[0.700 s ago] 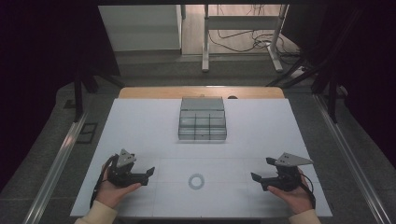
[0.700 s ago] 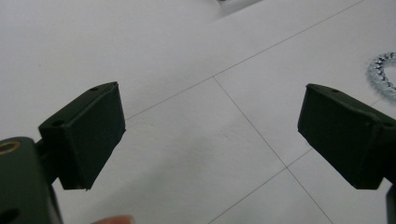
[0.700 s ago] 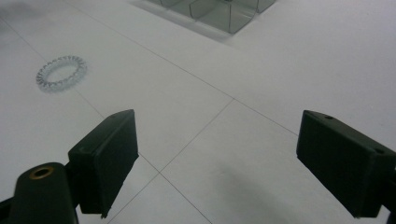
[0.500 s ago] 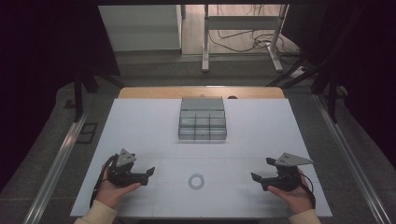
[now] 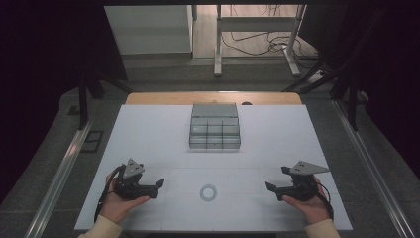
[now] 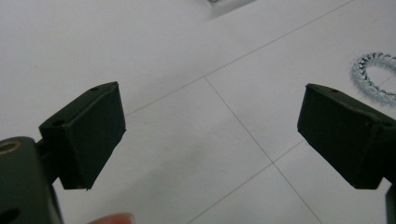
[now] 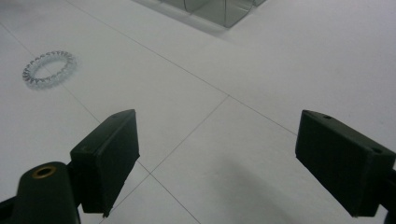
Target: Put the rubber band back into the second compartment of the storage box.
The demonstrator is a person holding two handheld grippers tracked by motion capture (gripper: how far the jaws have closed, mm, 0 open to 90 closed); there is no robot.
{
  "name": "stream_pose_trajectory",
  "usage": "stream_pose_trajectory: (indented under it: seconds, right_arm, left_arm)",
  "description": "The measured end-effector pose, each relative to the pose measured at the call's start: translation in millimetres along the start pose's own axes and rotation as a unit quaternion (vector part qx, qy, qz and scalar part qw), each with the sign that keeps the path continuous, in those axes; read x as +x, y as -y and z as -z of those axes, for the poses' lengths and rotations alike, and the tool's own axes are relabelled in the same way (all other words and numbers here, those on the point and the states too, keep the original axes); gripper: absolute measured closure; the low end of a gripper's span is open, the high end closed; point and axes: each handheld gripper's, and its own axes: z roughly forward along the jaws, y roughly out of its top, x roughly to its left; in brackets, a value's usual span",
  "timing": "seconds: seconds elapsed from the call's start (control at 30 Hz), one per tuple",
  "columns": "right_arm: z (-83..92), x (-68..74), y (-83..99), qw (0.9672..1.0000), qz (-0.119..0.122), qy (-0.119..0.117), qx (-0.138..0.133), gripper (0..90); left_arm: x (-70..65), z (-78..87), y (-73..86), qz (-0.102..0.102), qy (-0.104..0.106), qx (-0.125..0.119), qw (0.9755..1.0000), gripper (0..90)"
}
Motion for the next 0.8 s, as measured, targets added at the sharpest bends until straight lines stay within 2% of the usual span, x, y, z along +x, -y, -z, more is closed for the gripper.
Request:
stream_pose_trajectory:
  seconds: [0.13,0.27,0.6,0.8]
  right_arm:
    - [1.7,-1.1,-1.2,1.0000,-0.004,0.004,-0.005,14.0]
    - [1.8,-2.3,-0.7,0.9999,-0.006,0.006,-0.006,14.0]
    - [2.8,-3.9,1.5,0.9999,-0.011,0.006,-0.008,13.9]
    - [6.2,-3.9,3.0,0.9998,-0.011,0.009,-0.012,14.0]
  left_arm:
    - [-0.6,3.2,-1.4,0.004,0.010,0.001,0.9999,7.6]
    - [-2.6,5.2,-3.8,-0.003,0.013,0.004,0.9999,7.5]
    - [-6.5,0.4,-18.1,-0.007,0.034,0.040,0.9986,10.0]
    - [-10.6,0.9,-25.4,-0.012,0.047,0.049,0.9976,11.8]
